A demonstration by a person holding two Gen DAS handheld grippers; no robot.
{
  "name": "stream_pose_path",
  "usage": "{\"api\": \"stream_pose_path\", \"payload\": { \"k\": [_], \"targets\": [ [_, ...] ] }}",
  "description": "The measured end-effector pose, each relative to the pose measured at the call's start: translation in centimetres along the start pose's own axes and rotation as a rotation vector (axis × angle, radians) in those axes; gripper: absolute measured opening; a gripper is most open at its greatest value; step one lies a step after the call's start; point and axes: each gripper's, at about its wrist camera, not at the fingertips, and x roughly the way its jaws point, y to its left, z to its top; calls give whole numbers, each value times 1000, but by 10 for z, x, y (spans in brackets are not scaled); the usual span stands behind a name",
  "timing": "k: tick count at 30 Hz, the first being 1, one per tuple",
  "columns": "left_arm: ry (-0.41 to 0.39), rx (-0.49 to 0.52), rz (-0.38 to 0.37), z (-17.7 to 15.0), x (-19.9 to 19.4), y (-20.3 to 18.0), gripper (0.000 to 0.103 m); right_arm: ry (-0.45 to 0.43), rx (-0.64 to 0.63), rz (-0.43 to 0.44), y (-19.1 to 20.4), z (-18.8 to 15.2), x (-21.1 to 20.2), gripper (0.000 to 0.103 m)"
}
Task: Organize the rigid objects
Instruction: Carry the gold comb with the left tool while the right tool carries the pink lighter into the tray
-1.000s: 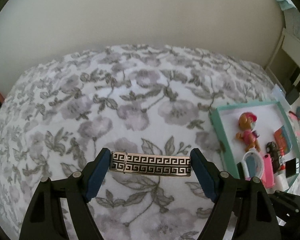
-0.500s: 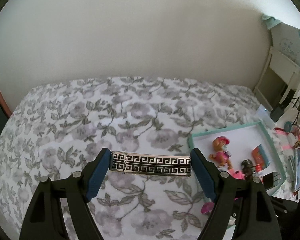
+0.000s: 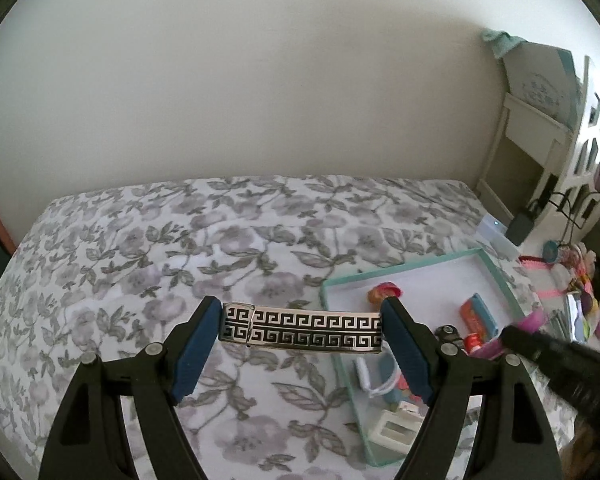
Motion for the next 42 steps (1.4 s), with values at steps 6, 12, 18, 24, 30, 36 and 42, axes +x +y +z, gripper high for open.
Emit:
{"api": "stream_pose_path", "payload": {
  "k": [6, 12, 18, 24, 30, 36, 42],
  "targets": [
    [22, 83, -10, -9, 6, -37, 82, -42, 110, -77, -47, 16, -19, 20],
    [47, 161, -33, -20, 15, -71, 82, -41, 183, -138, -85, 20, -25, 19],
    [88, 220, -45, -33, 28, -96, 82, -21, 182, -206, -102, 20, -27, 20],
    [108, 236, -48, -41, 38, -106, 82, 45, 167, -263, -111, 16, -10, 20],
    [124, 235, -58, -44, 48, -109, 82, 115, 153, -307, -117, 9, 9, 20],
    [134, 241, -63, -46, 56, -113, 82, 166, 145, -317, -119, 5, 26, 20],
    [145, 252, -66, -49, 66, -118, 82, 201, 124, -328, -116, 1, 39, 19]
  ]
}}
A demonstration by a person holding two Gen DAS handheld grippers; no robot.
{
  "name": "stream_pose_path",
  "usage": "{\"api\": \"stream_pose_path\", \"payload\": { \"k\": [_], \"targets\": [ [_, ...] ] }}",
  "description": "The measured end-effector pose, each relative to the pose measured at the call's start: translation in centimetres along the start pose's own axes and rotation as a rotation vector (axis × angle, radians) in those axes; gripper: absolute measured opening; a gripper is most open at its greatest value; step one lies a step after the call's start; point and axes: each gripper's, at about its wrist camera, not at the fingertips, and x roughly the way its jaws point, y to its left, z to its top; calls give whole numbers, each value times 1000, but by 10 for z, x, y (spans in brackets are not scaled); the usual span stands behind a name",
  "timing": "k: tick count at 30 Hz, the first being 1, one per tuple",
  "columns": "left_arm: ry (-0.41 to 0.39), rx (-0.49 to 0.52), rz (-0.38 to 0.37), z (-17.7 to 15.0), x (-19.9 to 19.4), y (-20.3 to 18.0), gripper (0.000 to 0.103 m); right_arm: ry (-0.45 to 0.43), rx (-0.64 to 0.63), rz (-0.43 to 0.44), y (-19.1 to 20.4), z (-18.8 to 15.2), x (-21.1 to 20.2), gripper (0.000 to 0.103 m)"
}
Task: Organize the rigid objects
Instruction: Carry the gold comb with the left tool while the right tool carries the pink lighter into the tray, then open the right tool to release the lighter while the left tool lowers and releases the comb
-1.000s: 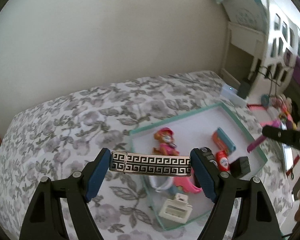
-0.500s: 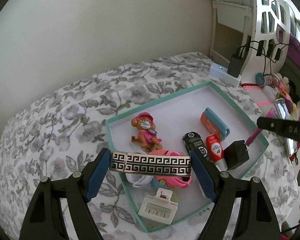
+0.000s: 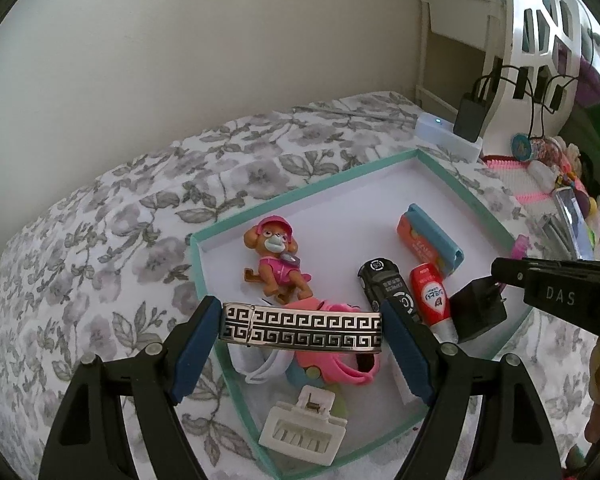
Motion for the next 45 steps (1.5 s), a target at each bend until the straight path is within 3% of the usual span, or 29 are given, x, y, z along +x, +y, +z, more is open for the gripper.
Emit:
{"api": "stream_pose_path", "payload": {
  "k": [13, 18, 21, 35, 41, 45],
  "targets": [
    [-10, 31, 14, -1, 4, -8, 83, 0, -16, -13, 4, 2, 3, 24],
    [-22, 1, 36, 0, 3, 0, 92, -14, -18, -20, 5, 2, 1, 51],
    [-30, -38, 49, 2, 1, 9, 93, -23, -14, -8, 5, 3, 0, 62],
    [-48, -226, 140, -2, -4, 65, 94, -72, -81, 26, 24, 1, -6, 84],
    [-40, -298, 159, -8, -5, 87, 102, -93, -117, 27, 34, -2, -9, 102],
    [-33, -336, 167, -12, -5, 98, 103, -109, -141, 23, 40, -5, -12, 103]
  ]
}}
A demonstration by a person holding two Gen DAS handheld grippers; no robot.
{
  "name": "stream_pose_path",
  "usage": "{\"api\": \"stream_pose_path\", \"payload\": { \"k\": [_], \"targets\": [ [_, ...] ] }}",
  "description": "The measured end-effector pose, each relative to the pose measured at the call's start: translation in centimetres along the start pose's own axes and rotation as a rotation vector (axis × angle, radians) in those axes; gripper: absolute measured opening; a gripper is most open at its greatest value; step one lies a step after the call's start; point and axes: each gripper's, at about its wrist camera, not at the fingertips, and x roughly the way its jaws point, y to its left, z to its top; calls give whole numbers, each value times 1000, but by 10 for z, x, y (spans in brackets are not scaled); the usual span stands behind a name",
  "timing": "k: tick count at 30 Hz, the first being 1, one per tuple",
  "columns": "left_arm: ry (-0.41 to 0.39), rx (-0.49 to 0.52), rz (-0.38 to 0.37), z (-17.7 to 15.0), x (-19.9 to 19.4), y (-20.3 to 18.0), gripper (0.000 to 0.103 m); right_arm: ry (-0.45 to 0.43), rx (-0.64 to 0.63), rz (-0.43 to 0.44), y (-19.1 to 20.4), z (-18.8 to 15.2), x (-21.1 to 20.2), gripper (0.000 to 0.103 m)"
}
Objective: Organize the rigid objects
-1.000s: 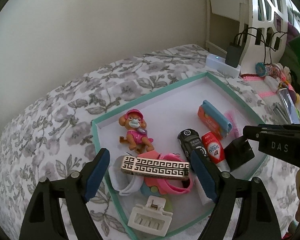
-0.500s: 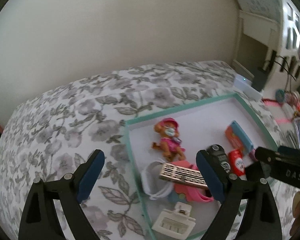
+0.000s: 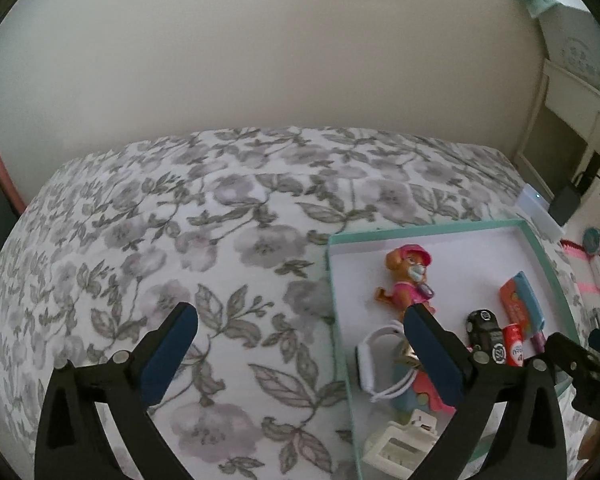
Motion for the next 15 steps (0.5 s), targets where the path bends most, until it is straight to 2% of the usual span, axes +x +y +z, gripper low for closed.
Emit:
{"api": "stream_pose_path", "payload": {
  "k": [15],
  "targets": [
    [11, -70, 25, -6, -18, 24, 102, -41, -66, 17, 25, -14, -20, 103]
  ]
}}
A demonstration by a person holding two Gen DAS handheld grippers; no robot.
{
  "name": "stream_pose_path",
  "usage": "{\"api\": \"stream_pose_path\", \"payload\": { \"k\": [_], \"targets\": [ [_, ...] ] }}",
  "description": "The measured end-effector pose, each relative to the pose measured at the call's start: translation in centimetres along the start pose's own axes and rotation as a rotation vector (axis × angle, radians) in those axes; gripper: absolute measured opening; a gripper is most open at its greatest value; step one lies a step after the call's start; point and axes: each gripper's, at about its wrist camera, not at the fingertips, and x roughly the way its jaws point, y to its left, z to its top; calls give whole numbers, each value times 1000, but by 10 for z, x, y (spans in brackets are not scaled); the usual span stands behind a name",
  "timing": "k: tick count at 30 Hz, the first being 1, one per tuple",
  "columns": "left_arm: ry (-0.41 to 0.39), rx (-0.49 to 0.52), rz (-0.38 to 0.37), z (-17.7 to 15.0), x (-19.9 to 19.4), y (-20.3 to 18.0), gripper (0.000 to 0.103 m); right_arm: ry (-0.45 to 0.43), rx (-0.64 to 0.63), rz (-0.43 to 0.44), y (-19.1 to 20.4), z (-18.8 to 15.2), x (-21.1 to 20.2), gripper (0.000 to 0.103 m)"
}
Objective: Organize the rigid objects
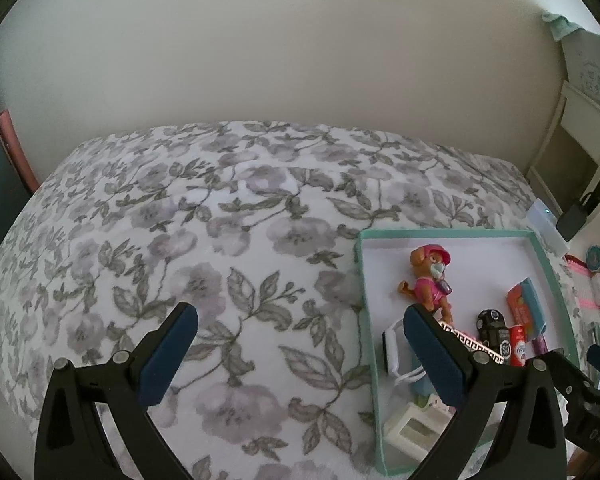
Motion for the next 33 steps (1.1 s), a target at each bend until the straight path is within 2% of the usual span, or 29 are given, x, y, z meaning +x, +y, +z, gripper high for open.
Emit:
{"api": "stream_pose_path", "payload": {
  "k": [7, 11, 18, 23, 27, 33],
  "targets": [
    [-25, 10, 24, -5, -17, 4, 102, -18, -18, 5, 7, -9, -14, 103],
    [-47, 35, 74, -10, -31, 3, 103, -27, -6, 18, 6, -14, -21, 103],
    [-60, 57, 111, -20, -50, 7, 102, -5, 12, 19, 4, -28, -26, 103],
    [-49, 68, 126, -28, -59, 10, 102, -8, 7, 23, 4, -37, -32, 103],
    [-11, 61, 166, -34, -61, 14, 102, -14, -3, 20, 4, -43, -38, 103],
    [8, 51, 151, -42, -67, 22, 102, -18, -19, 15, 7, -52, -45, 103]
  ]
}}
